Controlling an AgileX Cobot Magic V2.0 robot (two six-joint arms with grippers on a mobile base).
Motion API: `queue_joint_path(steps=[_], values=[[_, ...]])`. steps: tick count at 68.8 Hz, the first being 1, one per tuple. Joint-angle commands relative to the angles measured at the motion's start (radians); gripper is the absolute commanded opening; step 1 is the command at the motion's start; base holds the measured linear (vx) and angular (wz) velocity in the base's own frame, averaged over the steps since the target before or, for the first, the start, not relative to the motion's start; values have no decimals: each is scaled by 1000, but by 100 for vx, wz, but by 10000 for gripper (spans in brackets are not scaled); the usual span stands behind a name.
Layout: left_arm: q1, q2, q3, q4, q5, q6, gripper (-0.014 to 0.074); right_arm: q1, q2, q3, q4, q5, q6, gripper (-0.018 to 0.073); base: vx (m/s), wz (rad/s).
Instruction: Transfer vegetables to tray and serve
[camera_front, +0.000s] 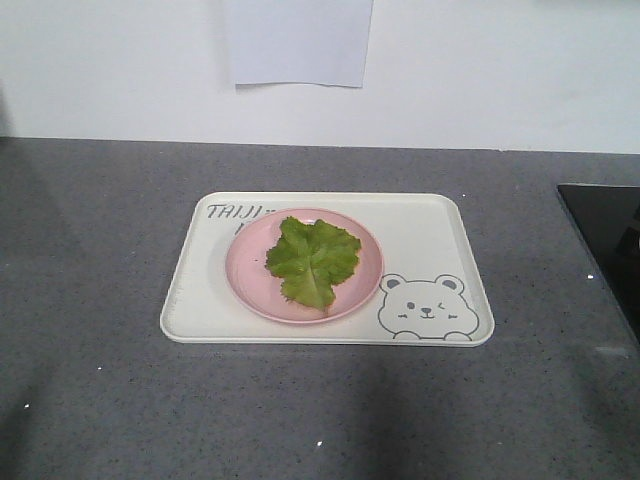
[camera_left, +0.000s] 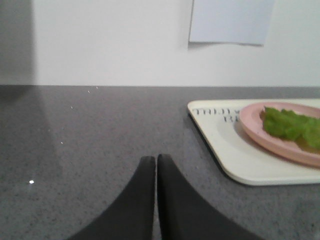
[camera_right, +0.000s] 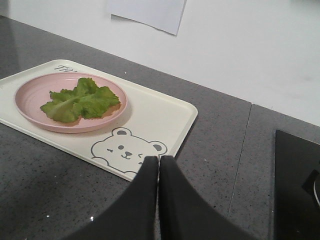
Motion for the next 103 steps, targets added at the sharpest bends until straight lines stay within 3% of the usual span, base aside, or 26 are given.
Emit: queue_joint_path(steps=[1,14,103], values=[[31,-64,24,-9,4,-23,-6,-3,10,-24,9,-71,1,-6,0,0],[89,-97,25,-2,98,-24,-6,-3,10,-24,9,-70,1,-6,0,0],[89,-97,20,-2,97,-24,-6,-3,10,-24,9,-70,1,-6,0,0]])
